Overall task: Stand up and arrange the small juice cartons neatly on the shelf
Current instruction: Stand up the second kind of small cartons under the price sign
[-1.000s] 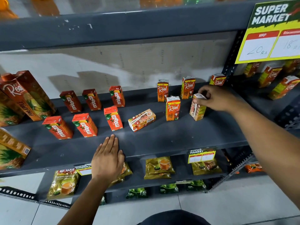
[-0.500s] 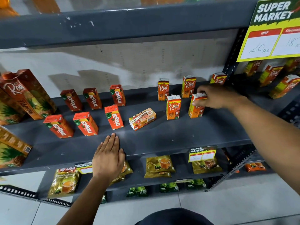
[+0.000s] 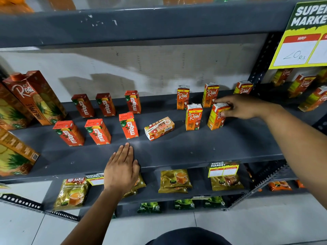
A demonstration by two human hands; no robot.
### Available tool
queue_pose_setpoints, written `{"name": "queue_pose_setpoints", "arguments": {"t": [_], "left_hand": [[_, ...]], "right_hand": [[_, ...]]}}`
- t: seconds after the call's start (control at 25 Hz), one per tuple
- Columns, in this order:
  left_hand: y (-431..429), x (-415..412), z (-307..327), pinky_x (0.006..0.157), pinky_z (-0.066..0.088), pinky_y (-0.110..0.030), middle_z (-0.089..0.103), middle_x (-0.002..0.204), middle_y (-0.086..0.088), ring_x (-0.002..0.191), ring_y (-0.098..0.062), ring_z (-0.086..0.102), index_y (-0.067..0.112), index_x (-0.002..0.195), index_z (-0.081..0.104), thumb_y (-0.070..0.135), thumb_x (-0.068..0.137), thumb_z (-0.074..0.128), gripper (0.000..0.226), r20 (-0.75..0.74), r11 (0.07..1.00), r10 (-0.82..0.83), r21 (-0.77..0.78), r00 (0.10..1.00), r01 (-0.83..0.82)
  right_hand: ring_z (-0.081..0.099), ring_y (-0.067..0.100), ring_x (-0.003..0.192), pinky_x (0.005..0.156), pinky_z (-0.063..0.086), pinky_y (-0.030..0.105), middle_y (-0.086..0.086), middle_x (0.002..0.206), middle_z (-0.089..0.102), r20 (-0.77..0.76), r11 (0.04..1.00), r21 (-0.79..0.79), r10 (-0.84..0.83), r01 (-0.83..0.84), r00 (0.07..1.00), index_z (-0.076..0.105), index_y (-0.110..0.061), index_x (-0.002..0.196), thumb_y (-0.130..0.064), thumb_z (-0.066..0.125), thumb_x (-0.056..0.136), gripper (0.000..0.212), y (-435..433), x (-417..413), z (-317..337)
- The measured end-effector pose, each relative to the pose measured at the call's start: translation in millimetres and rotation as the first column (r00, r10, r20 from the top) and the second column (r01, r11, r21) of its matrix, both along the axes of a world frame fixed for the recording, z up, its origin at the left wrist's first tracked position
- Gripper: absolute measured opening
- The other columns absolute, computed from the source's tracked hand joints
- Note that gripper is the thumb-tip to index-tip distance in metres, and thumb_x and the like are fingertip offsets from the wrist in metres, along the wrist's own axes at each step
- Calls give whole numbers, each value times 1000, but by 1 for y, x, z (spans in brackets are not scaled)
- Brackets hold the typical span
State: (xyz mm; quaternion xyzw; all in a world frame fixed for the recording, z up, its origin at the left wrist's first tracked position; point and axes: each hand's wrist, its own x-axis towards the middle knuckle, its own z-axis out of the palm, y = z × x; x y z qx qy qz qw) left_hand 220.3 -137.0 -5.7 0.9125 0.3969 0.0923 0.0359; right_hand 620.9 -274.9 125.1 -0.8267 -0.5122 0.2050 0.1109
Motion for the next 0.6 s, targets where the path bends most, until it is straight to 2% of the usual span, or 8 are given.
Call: {"name": "queue_pose_setpoints", "arguments": {"t": [0.12,0.16,0.24,0.32,0.36,0.44,0.52,0.6], "left_hand": [[-1,0,1,112,31,-45,43,146,-16,137,-31,37,1,137,45,39,91,21,65,6,1000,-4,-1,1000,4],[-1,0,1,112,31,-45,43,146,-16,137,-31,37,1,137,45,39,91,21,65,5,1000,-5,-2,1000,5],[0,0,1,112,31,-45,43,146,-16,137,-31,37,1,137,45,39,90,21,65,3,1000,0,-5,1000,0],[0,0,0,113,30,-45,42,147,-16,137,-31,36,2,138,44,39,91,20,65,1,1000,2,-4,1000,-2],[0,0,0,113,30,-44,42,147,-15,138,-30,36,3,138,43,40,91,20,65,-4,1000,0,-1,1000,0],[1,0,1,113,29,-44,41,148,-15,138,-29,35,3,139,43,40,91,20,65,-10,1000,-1,-5,1000,1],[1,-1,0,114,28,-43,40,149,-14,139,-29,34,4,139,42,40,91,20,65,-9,1000,-1,-11,1000,0],[2,-2,0,114,27,-43,39,149,-15,140,-29,33,4,140,41,40,91,19,65,-2,1000,-10,-12,1000,9]], "right_hand": [[45,26,131,105,39,37,6,152,40,52,999,-9,-43,43,998,30,-28,148,-26,72,85,76,0,-5,3],[50,27,125,101,43,39,8,147,45,100,991,102,-94,84,991,31,-29,147,-28,74,82,78,2,-14,8],[62,16,96,83,52,35,5,121,60,127,885,461,-142,68,982,46,-30,135,-28,73,81,60,14,-48,10],[59,1,78,70,54,30,-9,96,62,111,825,562,-7,-57,994,56,-30,121,-25,67,84,39,35,-95,-2],[60,1,80,71,54,28,-11,97,62,101,855,501,94,-132,990,57,-29,121,-23,66,85,37,47,-118,-13],[60,15,105,84,48,29,1,119,61,116,906,339,228,-254,967,53,-23,130,-15,64,87,45,73,-153,-39],[44,29,130,98,40,39,9,142,49,285,922,165,296,-350,912,44,-17,140,-3,64,84,61,99,-168,-62],[30,33,140,109,30,48,11,150,41,466,904,6,376,-428,801,37,-16,143,0,69,79,74,118,-175,-74]]}}
